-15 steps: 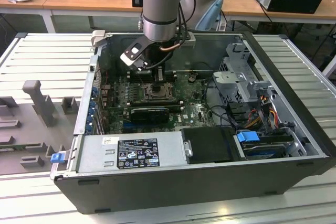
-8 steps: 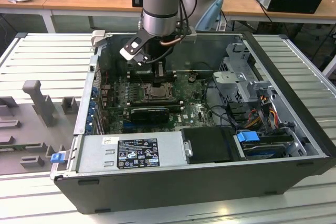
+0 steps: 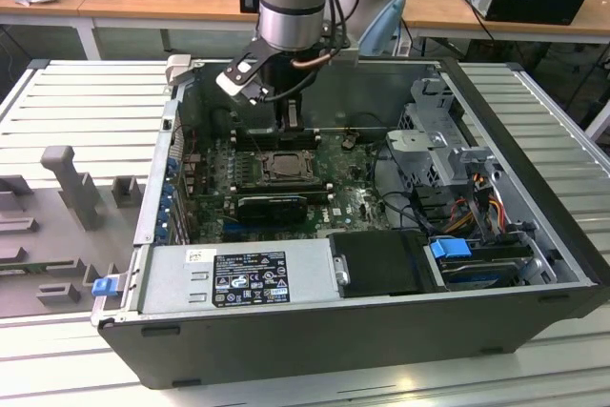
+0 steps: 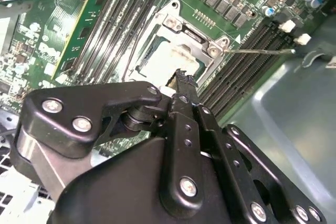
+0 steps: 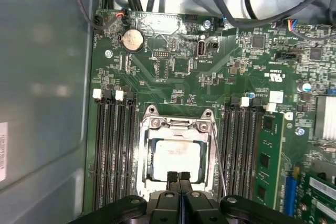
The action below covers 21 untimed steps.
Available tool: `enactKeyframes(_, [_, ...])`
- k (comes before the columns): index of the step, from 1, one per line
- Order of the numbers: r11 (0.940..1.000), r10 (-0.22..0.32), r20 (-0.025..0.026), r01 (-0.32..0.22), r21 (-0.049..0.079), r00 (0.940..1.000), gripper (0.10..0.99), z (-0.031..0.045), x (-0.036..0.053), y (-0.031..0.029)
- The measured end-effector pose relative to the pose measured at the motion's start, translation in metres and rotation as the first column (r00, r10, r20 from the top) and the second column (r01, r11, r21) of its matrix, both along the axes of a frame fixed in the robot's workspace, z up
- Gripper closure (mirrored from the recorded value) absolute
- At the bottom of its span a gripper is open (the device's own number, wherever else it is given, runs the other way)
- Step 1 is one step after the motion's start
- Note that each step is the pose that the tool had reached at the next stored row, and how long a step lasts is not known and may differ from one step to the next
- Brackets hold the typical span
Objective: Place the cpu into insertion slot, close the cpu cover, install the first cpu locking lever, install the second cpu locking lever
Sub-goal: 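Install the first cpu locking lever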
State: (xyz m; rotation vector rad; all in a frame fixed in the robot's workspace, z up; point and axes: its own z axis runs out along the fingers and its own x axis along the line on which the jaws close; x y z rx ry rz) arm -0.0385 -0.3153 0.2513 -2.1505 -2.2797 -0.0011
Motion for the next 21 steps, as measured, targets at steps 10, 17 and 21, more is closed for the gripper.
enactKeyframes(10, [0.9872,0.159,-0.0002,-0.159,-0.007,0.9872,0.980,0.0101,0.0000,0.0001])
enactKeyframes(17, [0.9735,0.228,-0.0004,-0.228,-0.008,0.9736,0.980,0.0102,0.0000,0.0001])
enactKeyframes(21, [0.9682,0.250,-0.0005,-0.250,-0.008,0.9683,0.980,0.0115,0.0000,0.0001])
